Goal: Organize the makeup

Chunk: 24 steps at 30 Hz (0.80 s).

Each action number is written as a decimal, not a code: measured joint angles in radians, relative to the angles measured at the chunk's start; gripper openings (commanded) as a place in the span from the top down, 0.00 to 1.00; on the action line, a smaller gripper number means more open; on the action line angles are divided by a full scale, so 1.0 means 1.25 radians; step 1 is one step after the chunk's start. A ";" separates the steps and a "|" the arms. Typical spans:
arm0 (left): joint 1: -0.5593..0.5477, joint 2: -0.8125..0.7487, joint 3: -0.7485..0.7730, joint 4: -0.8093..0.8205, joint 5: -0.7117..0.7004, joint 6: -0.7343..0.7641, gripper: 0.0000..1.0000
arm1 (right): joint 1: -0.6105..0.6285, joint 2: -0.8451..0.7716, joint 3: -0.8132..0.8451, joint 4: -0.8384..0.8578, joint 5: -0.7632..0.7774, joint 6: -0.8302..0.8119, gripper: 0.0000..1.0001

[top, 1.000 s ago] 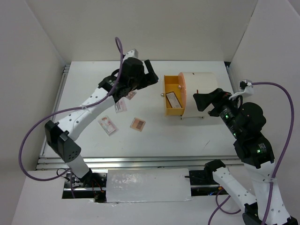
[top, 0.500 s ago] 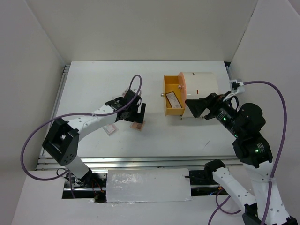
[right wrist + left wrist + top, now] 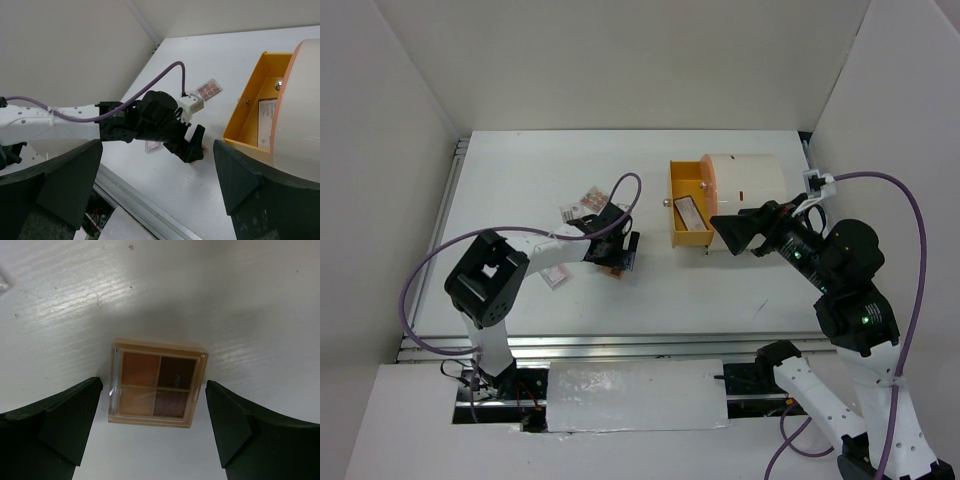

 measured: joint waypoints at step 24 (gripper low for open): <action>-0.017 -0.314 0.072 0.052 0.111 -0.158 0.46 | 0.000 0.006 0.000 0.023 0.005 0.003 0.00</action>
